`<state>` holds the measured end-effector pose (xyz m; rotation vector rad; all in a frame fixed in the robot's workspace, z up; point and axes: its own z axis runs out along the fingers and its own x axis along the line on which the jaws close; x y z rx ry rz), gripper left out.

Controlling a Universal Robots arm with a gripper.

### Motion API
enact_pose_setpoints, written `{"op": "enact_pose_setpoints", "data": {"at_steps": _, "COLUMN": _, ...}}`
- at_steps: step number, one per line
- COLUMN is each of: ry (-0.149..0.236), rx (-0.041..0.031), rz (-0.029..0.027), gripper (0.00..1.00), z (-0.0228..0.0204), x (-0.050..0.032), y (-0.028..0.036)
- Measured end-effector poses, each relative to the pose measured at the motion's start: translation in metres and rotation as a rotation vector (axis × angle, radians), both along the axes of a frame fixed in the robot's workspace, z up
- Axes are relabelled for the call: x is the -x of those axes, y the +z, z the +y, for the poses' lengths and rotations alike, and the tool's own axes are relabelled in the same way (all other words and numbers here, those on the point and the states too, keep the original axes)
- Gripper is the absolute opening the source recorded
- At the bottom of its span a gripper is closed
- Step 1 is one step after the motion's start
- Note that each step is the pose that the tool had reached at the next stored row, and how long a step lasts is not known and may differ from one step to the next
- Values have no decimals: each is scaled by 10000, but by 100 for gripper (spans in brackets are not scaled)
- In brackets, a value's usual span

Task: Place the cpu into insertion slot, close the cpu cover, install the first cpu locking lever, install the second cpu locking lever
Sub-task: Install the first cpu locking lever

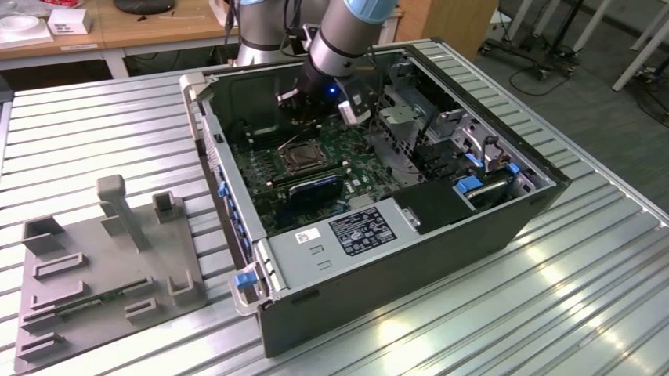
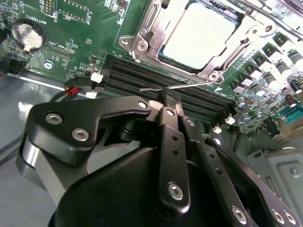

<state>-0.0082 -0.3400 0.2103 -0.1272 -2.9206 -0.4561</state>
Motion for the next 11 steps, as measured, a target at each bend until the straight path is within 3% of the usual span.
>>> {"op": "enact_pose_setpoints", "data": {"at_steps": 9, "ry": 0, "rx": 13, "rz": -1, "gripper": 11, "z": 0, "x": 7, "y": -6}}
{"op": "enact_pose_setpoints", "data": {"at_steps": 11, "ry": -1, "rx": 12, "rz": 21, "gripper": 11, "z": 0, "x": 5, "y": -16}}
